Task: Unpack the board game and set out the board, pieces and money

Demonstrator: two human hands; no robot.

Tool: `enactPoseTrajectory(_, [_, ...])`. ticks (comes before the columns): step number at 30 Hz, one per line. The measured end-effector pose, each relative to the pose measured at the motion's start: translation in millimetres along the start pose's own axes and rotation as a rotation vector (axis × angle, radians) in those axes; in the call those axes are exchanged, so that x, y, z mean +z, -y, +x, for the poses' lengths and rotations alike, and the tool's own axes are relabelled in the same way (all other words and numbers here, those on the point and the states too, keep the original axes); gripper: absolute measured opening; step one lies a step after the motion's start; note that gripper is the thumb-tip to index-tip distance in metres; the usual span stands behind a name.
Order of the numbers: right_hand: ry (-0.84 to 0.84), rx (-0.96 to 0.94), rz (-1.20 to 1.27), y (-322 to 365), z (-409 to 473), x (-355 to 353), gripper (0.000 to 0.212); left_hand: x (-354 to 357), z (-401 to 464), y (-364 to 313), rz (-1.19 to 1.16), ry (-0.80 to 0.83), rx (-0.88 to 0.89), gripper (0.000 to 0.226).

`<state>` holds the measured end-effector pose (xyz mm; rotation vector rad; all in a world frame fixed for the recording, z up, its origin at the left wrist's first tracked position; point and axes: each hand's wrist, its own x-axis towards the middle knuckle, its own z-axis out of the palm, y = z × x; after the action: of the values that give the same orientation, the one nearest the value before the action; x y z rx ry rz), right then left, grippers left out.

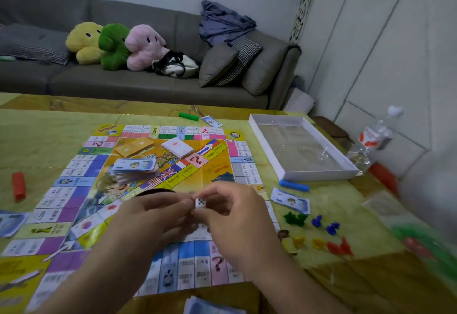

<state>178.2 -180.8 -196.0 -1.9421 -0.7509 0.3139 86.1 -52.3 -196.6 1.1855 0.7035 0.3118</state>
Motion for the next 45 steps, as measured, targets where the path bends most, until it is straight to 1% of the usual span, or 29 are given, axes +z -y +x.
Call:
enactPoseTrajectory(4, [-0.054, 0.087, 0.112, -4, -10, -33, 0.021, 30, -11, 3, -0.038, 0.073, 0.016, 0.014])
enactPoseTrajectory(7, [-0.084, 0.119, 0.120, -7, -10, -60, 0.022, 50, -11, 1, -0.080, 0.122, -0.018, 0.019])
enactPoseTrajectory(10, [-0.140, 0.151, 0.102, -18, 0, -90, 0.021, 66, -4, -1, 0.010, 0.129, -0.034, 0.019])
enactPoseTrajectory(13, [-0.203, 0.186, 0.085, -34, 24, -125, 0.020, 83, 12, -3, 0.202, 0.151, 0.012, 0.029])
enactPoseTrajectory(16, [-0.275, 0.231, 0.034, -59, 59, -156, 0.021, 106, 31, -2, 0.532, 0.168, 0.144, 0.031])
enactPoseTrajectory(20, [-0.360, 0.274, -0.027, -95, 115, -190, 0.026, 146, 62, -6, 0.890, 0.205, 0.425, 0.028])
enactPoseTrajectory(22, [-0.393, 0.284, -0.082, -109, 140, -206, 0.028, 168, 80, -10, 1.049, 0.251, 0.531, 0.031])
enactPoseTrajectory(24, [-0.420, 0.289, -0.134, -123, 165, -221, 0.028, 190, 105, -7, 1.175, 0.329, 0.590, 0.044])
enactPoseTrajectory(26, [-0.454, 0.308, -0.168, -136, 186, -231, 0.020, 208, 128, -1, 1.282, 0.405, 0.622, 0.058])
enactPoseTrajectory(27, [-0.465, 0.317, -0.190, -142, 196, -235, 0.018, 213, 136, 2, 1.331, 0.434, 0.628, 0.061])
enactPoseTrajectory(30, [-0.476, 0.320, -0.272, -154, 218, -245, 0.019, 224, 152, 8, 1.450, 0.461, 0.622, 0.050])
enactPoseTrajectory(31, [-0.453, 0.308, -0.328, -157, 222, -249, 0.019, 226, 156, 8, 1.470, 0.446, 0.619, 0.046])
enactPoseTrajectory(32, [-0.395, 0.301, -0.396, -159, 223, -253, 0.020, 228, 157, 8, 1.487, 0.426, 0.618, 0.043])
enactPoseTrajectory(35, [-0.161, 0.309, -0.606, -171, 218, -258, 0.019, 229, 158, 10, 1.515, 0.393, 0.640, 0.041])
enactPoseTrajectory(37, [-0.101, 0.305, -0.676, -178, 213, -261, 0.023, 229, 158, 10, 1.511, 0.387, 0.651, 0.040])
enactPoseTrajectory(38, [-0.104, 0.290, -0.683, -178, 209, -262, 0.025, 230, 157, 11, 1.505, 0.392, 0.642, 0.040])
enactPoseTrajectory(41, [-0.194, 0.211, -0.632, -170, 194, -270, 0.033, 228, 157, 7, 1.462, 0.410, 0.593, 0.045])
enactPoseTrajectory(43, [-0.227, 0.168, -0.618, -161, 177, -274, 0.033, 227, 151, 2, 1.394, 0.373, 0.577, 0.049])
enactPoseTrajectory(45, [-0.233, 0.145, -0.560, -152, 153, -277, 0.040, 226, 140, -6, 1.331, 0.312, 0.578, 0.047])
